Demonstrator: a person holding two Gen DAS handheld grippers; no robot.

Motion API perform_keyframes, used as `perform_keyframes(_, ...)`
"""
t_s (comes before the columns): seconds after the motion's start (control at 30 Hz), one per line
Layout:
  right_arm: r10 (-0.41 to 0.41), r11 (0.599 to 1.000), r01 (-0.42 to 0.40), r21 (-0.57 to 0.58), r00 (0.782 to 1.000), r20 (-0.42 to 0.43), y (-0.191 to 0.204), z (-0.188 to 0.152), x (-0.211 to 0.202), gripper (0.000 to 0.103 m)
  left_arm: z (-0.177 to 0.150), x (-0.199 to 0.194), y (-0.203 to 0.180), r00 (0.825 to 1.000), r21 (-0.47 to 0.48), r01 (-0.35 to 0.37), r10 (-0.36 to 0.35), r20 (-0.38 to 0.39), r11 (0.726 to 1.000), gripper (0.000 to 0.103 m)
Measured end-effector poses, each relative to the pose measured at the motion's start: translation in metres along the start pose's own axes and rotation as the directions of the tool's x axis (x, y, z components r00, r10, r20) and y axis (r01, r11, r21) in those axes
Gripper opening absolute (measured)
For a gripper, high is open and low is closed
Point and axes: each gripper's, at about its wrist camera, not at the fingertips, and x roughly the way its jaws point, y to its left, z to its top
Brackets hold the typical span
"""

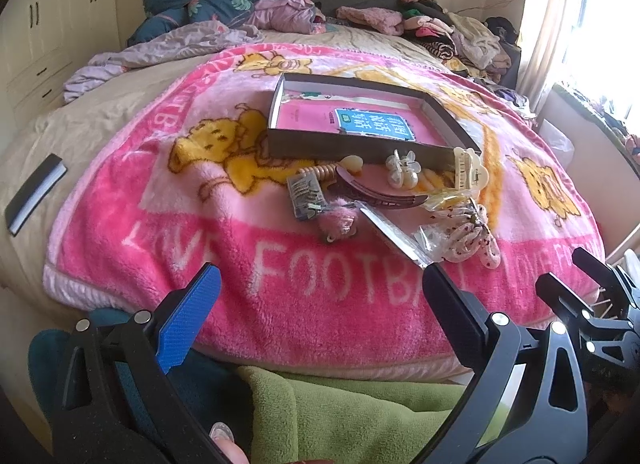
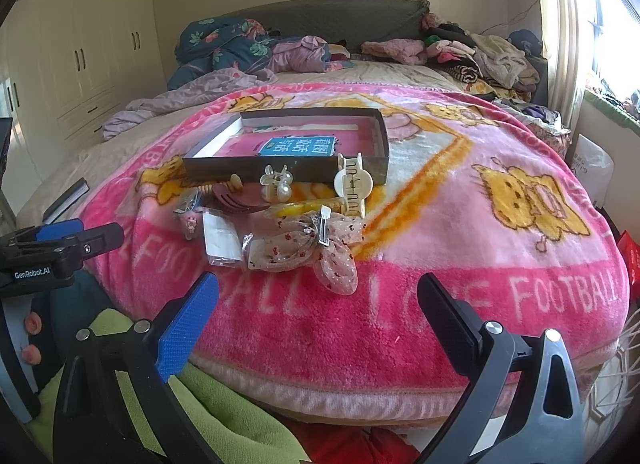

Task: Organize jewelry

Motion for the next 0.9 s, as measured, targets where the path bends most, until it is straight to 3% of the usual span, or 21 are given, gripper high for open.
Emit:
perform_keyframes(0.57, 0.019, 1.0, -0.02, -0.007, 0.999, -0.038, -0.017, 0.014, 0.036, 0.097, -0.002, 0.034, 0.013, 0.993, -0.049, 0.049, -0.054, -0.106, 0.998, 0.093)
perform_keyframes(0.9, 0.084, 0.996, -0.086, -0.013, 0.991, -0.103, -0.025, 0.019, 0.076, 0.097, 0.002, 0.064, 0.001, 0.948, -0.108, 0.223, -0.242, -0.208, 0.969, 0.093)
